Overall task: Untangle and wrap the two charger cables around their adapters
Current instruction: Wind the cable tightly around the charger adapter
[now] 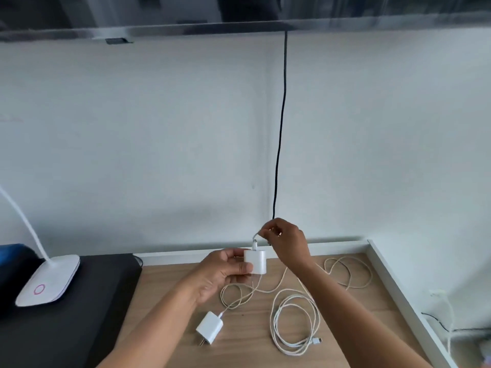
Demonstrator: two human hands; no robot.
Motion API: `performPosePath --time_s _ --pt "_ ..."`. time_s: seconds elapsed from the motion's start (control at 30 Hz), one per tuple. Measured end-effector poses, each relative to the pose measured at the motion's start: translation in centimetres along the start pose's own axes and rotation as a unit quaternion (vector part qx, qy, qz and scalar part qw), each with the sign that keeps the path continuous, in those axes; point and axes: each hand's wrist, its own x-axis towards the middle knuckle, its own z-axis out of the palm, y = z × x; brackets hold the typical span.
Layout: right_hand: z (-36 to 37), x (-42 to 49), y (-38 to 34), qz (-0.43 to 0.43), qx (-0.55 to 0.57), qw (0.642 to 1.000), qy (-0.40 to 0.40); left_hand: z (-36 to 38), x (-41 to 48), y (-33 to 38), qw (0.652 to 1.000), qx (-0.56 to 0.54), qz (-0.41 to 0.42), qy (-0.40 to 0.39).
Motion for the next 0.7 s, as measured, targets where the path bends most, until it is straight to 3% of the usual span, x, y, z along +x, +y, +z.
performPosePath --time_s 0.1,0.23,0.4,0.7 --pt "0.8 -0.1 -0.4 0.049 0.082 0.995 0.004 0.3 0.2 1.6 0.999 -0.027 0.021 0.018" --pt "2.6 -1.3 -0.3 0.05 0.067 0.996 -0.032 0.2 0.7 3.2 0.994 -0.071 0.043 0.07" --pt "4.6 -3.4 -0.5 0.034 0.082 0.994 -0.068 -1.0 1.2 4.3 0.985 -0.047 0.059 0.157" --pt "5.0 -5.9 -0.8 -0.04 -0.075 0.994 -0.064 -2.8 1.6 4.3 0.973 0.032 0.088 0.21"
